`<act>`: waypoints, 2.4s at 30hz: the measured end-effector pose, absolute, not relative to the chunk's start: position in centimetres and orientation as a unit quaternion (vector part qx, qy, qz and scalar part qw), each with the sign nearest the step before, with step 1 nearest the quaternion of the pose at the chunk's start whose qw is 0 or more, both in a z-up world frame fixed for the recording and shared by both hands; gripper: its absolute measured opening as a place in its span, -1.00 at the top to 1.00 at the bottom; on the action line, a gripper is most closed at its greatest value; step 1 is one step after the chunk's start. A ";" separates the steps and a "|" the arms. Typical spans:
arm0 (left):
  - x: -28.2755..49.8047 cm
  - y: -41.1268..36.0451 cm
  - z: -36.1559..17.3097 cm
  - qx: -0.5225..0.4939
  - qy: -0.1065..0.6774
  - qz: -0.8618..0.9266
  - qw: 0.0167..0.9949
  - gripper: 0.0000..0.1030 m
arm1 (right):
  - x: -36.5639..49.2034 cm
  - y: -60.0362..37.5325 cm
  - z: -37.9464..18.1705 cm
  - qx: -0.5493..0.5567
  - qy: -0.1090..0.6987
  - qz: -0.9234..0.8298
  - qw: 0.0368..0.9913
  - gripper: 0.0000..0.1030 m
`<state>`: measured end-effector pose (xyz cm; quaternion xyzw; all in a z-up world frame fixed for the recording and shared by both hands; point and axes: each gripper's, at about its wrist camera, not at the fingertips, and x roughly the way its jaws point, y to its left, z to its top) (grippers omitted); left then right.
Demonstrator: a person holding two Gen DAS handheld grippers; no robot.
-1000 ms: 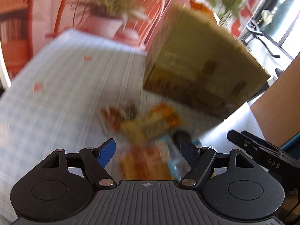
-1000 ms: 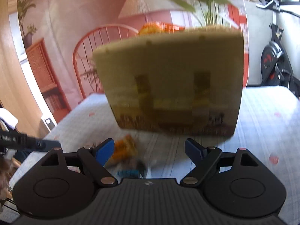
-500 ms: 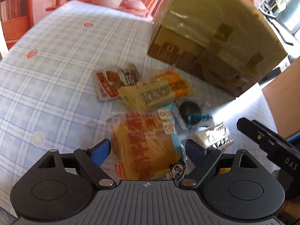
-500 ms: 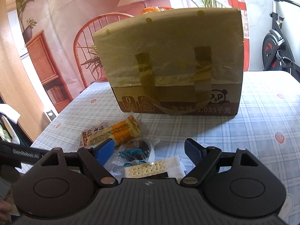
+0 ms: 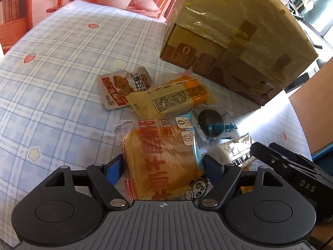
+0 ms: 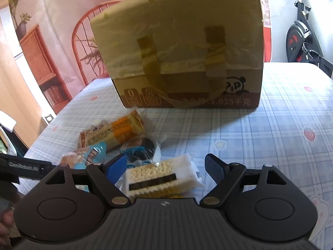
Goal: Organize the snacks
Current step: 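Lower the left tool onto the bread bun bag and close on it, then grasp the white cracker pack with the right tool while the left tool holds the bun bag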
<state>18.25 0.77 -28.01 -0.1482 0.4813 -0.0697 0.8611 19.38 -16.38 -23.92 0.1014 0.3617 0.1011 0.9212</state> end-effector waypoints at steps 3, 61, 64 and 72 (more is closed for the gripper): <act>18.1 0.9 -28.0 -0.151 0.477 -0.072 0.863 -0.57 | 19.3 -16.3 -24.3 0.092 0.371 0.097 0.919 -0.63; 18.1 1.3 -28.3 -0.151 0.467 -0.090 0.867 -0.57 | 26.2 -19.5 -26.2 0.091 0.396 -0.040 0.913 -0.52; 18.1 1.3 -28.3 -0.151 0.466 -0.090 0.867 -0.57 | 25.6 -19.3 -26.4 0.060 0.386 -0.034 0.920 -0.43; 18.2 1.2 -28.3 -0.148 0.466 -0.087 0.868 -0.57 | 22.4 -19.0 -27.3 0.038 0.351 0.005 0.936 -0.35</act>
